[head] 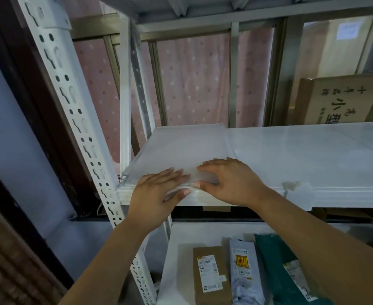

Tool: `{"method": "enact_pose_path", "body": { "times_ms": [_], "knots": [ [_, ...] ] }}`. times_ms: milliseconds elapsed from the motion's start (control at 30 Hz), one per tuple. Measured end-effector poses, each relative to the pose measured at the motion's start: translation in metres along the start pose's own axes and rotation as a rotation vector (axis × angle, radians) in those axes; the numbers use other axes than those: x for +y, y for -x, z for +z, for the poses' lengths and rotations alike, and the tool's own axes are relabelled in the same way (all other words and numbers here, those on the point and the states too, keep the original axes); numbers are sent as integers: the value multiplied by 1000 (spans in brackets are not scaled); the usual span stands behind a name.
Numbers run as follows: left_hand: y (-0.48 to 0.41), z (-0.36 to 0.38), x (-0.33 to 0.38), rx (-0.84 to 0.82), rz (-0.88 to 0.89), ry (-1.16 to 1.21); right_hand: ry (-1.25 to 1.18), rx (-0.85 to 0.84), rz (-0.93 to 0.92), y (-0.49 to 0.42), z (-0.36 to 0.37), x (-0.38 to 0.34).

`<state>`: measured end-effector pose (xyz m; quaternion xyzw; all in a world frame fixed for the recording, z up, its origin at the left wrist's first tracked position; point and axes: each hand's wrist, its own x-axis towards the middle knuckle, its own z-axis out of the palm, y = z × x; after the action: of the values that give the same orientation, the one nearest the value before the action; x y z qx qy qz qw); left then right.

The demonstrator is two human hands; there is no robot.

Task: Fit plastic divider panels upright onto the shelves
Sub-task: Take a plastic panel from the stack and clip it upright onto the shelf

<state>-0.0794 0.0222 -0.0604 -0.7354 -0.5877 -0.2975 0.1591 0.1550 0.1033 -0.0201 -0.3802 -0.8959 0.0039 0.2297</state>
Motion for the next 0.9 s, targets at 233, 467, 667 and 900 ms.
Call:
{"method": "enact_pose_path", "body": {
  "times_ms": [233, 467, 667, 900],
  "knots": [
    [15, 0, 20, 220, 6, 6, 53, 30, -66, 31, 11, -1],
    [-13, -27, 34, 377, 175, -195, -269, 152, 45, 40, 0, -11],
    [-74, -61, 40, 418, 451, -330, -638, 348, 243, 38, 0, -30],
    [-118, -75, 57, 531, 551, -520, -846, 390, 299, 46, -11, -24]
  ]
}}
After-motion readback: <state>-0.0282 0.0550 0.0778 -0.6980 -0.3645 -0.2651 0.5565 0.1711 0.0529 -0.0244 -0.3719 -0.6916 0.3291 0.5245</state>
